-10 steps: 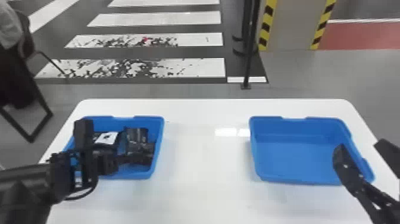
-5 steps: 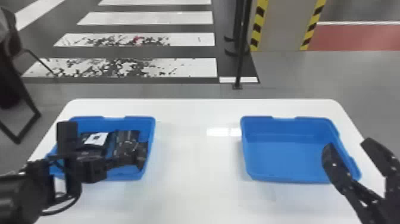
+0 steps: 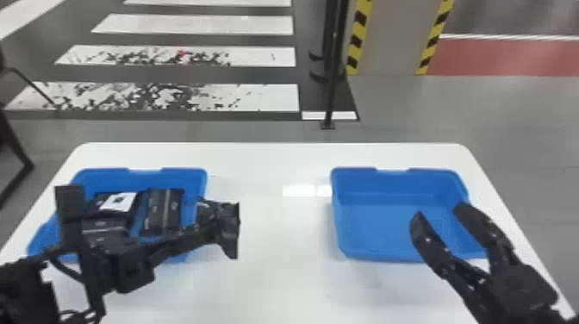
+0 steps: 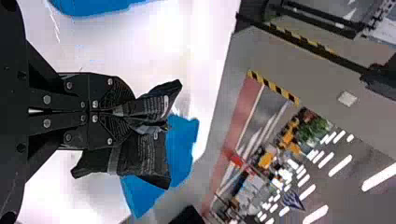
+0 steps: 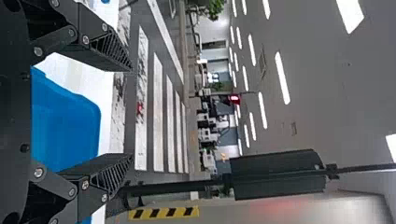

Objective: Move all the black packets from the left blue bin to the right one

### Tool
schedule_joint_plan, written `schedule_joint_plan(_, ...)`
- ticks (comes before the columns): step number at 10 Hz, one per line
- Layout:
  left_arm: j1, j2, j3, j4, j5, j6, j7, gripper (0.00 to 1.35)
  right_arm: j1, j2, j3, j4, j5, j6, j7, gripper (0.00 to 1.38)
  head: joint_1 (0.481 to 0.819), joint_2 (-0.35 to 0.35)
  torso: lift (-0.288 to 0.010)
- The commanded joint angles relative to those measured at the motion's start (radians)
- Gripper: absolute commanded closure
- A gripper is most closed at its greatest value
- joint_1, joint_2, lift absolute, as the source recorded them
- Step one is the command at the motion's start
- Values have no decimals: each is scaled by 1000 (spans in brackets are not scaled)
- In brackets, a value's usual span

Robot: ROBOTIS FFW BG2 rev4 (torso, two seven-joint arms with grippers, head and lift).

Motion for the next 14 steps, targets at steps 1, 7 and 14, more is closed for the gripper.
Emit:
schedule_joint_plan(1,-10,-19,-35,-6,28,-23,-10,1208,-40,1,28,28,-25,93,30,403,695,-50,-121)
schedule_joint_plan(7,-123,-50,-104,43,-89,-43,-7,1208,-77,-17,168,-38,-149,346,76,398,695,34,-121)
schedule_joint_plan(14,-175,-53,-234,90,-55,-43,-5,1208,-161,-51,273,-21,-171,434,75,401,695,49,-121)
